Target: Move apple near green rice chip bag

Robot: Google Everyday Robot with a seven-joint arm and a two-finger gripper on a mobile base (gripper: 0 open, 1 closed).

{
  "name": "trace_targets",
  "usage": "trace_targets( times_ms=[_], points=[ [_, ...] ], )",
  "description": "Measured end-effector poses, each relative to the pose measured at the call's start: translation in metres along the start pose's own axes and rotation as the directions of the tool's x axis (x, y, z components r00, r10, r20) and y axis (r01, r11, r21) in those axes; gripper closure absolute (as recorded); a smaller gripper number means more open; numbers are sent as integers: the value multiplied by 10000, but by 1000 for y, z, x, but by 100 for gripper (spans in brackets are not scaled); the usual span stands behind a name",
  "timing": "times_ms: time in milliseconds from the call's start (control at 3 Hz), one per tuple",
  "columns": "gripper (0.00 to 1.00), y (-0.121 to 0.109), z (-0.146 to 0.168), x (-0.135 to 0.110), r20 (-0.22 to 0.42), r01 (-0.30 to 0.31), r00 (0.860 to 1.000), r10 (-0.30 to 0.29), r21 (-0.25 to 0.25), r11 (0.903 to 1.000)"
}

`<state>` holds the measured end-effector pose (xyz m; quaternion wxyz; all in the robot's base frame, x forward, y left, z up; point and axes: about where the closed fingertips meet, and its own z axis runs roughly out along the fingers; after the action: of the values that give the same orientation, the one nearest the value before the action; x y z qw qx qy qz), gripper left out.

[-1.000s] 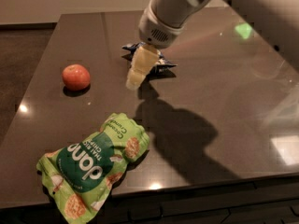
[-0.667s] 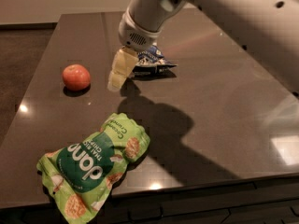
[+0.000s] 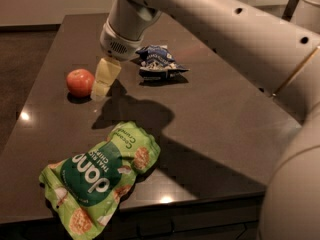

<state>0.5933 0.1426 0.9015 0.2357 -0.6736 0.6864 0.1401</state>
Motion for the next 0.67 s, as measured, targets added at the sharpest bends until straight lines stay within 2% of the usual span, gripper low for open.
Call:
trace_targets(
  times_ms=[667],
  points=[
    [0,-18,46,-16,-309,-56,9995,55,-20,10000]
  ],
)
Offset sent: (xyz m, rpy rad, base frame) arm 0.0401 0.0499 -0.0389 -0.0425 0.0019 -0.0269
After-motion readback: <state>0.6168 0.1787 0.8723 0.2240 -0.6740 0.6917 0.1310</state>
